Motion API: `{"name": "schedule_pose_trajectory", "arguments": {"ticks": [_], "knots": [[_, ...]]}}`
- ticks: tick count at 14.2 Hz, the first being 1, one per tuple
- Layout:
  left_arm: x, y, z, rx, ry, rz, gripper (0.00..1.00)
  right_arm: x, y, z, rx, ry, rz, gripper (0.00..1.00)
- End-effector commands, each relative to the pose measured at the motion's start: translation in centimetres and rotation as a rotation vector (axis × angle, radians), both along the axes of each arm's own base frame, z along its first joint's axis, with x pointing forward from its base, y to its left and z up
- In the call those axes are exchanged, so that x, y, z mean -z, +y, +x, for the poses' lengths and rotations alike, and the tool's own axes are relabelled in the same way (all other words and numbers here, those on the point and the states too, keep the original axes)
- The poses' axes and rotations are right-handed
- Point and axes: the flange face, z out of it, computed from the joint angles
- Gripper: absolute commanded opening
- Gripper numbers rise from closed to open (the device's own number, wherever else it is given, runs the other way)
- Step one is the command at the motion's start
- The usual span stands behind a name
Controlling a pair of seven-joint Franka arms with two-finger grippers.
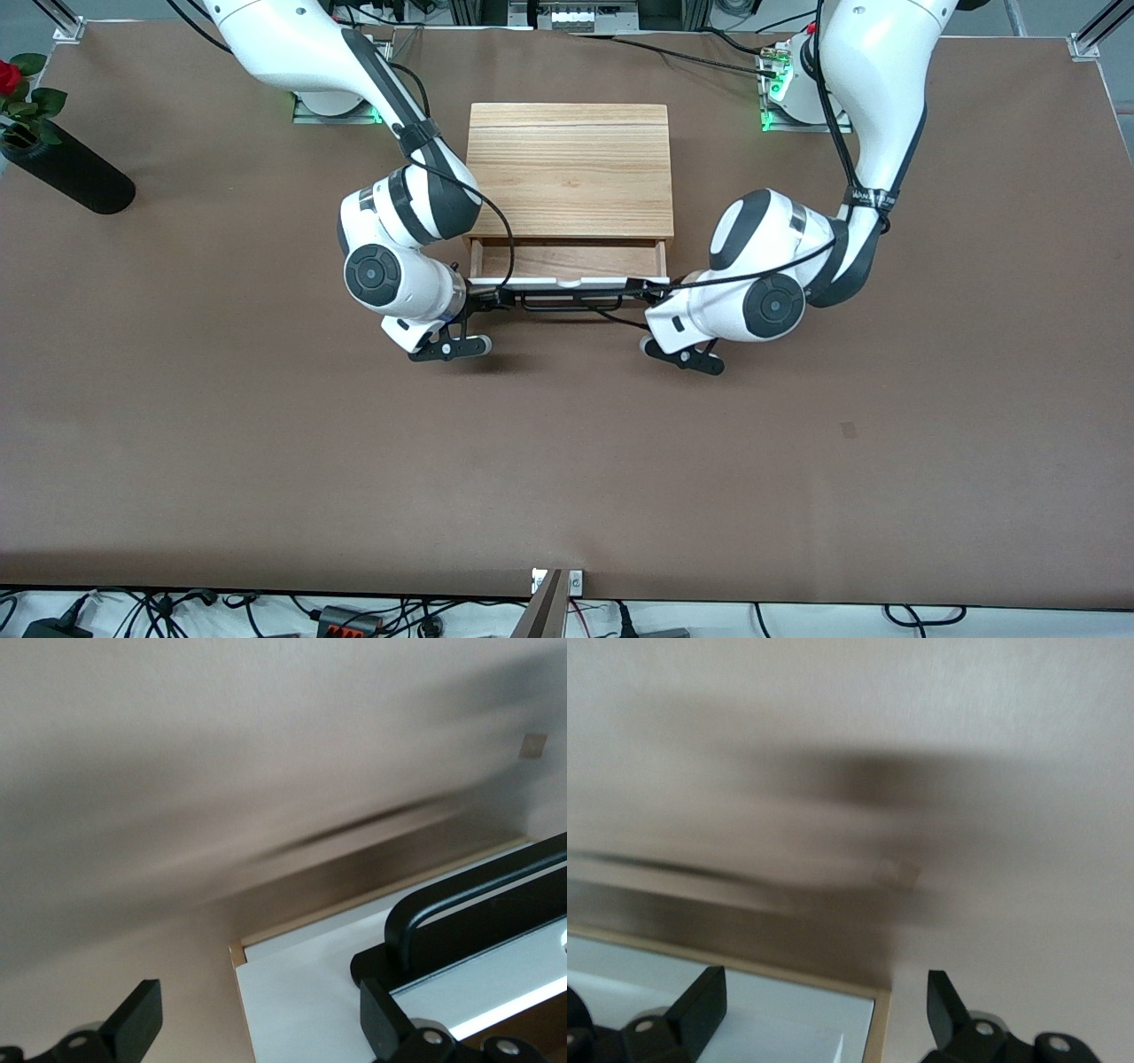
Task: Close drawer with both arms simultaneously
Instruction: 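Push the drawer front into the wooden box with both grippers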
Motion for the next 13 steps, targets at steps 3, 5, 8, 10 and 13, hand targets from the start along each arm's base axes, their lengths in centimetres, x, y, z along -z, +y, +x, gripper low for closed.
{"name": "schedule_pose_trajectory", "arguments": {"ticks": [3,5,8,10,13], "knots": [[-1.7,0.5,-3.7,0.025,0.027,0.013,1.0,-0.3,0.5,-2.5,-0.032,0.121,-0.033,1.0],[-1.8,0.7,-4.7,0.033,0.036,0.018,1.0,-1.1,0.8,-3.4,-0.053,0.157,-0.042,1.0],[-1.8,0.2,-6.4,0.053,0.049,0.019,1.0,-1.2,0.8,-4.4,-0.075,0.214,-0.062,1.0],[-1.5,0.2,-7.0,0.056,0.055,0.024,1.0,-1.0,1.1,-4.7,-0.082,0.219,-0.067,1.0],[-0.9,0.0,-7.7,0.063,0.065,0.029,1.0,-0.9,1.6,-5.2,-0.093,0.221,-0.07,1.0]]}}
